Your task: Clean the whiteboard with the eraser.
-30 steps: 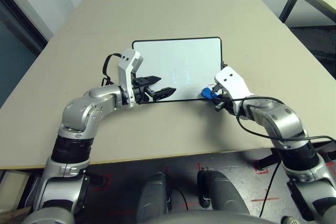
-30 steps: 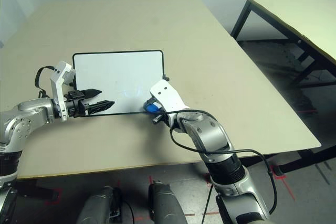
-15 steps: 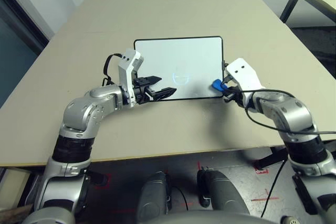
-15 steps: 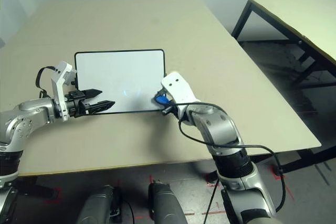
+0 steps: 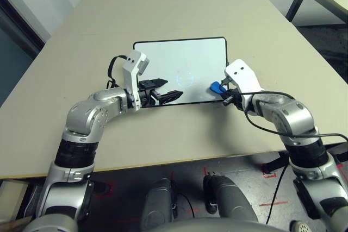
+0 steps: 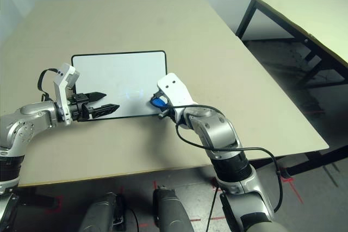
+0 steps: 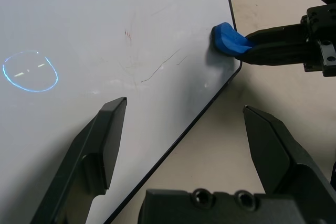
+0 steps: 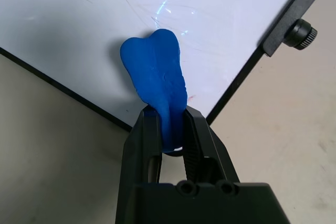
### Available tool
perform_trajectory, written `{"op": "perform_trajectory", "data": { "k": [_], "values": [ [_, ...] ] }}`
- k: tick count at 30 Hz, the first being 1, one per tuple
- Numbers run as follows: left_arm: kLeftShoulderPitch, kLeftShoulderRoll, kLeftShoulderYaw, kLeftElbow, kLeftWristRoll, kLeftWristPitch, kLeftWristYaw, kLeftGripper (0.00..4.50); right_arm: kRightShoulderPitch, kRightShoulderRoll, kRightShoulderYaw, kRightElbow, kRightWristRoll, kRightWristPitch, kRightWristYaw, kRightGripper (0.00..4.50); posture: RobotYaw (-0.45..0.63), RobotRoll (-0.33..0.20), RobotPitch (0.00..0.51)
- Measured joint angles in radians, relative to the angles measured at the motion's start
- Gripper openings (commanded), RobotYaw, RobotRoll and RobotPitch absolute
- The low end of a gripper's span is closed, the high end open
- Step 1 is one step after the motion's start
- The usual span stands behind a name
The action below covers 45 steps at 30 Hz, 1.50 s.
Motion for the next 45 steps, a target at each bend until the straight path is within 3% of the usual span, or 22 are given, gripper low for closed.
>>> {"op": "perform_trajectory", "data": {
  "k": [11,21,28,33,38,43,45],
  "values": [
    [0.0,0.001,0.001,0.0,-0.001,0.0,0.001,4.5,0.063,-0.045,0.033,-0.062,0.004,0.029,0.019,0.56,-0.06,0.0,0.133],
    [0.0,0.001,0.0,0.0,-0.001,0.0,0.0,4.5,-0.024,-0.076,-0.05,0.077,-0.007,-0.049,0.009,0.56,-0.06,0.0,0.133],
    [0.0,0.001,0.0,-0.001,-0.001,0.0,0.0,4.5,0.105,-0.092,-0.014,-0.054,0.001,0.042,0.01,0.56,-0.06,0.0,0.133],
    [0.0,0.001,0.0,-0.001,-0.001,0.0,0.0,4.5,0.119,-0.073,-0.008,-0.09,0.006,0.077,0.008,0.56,-0.06,0.0,0.131],
    [-0.011,-0.015,0.009,0.008,0.012,-0.049,0.018,4.5,-0.05,-0.003,-0.123,-0.029,0.032,0.01,-0.005,0.56,-0.05,0.0,0.122],
    [-0.121,-0.095,0.115,0.108,0.063,-0.276,0.125,4.5,-0.29,0.028,-0.317,0.122,0.026,-0.186,-0.109,0.56,-0.05,0.0,0.101],
    [-0.171,-0.103,0.173,0.146,0.082,-0.382,0.174,4.5,-0.323,0.01,-0.367,0.196,0.011,-0.258,-0.154,0.56,-0.05,0.0,0.098]
  ]
}}
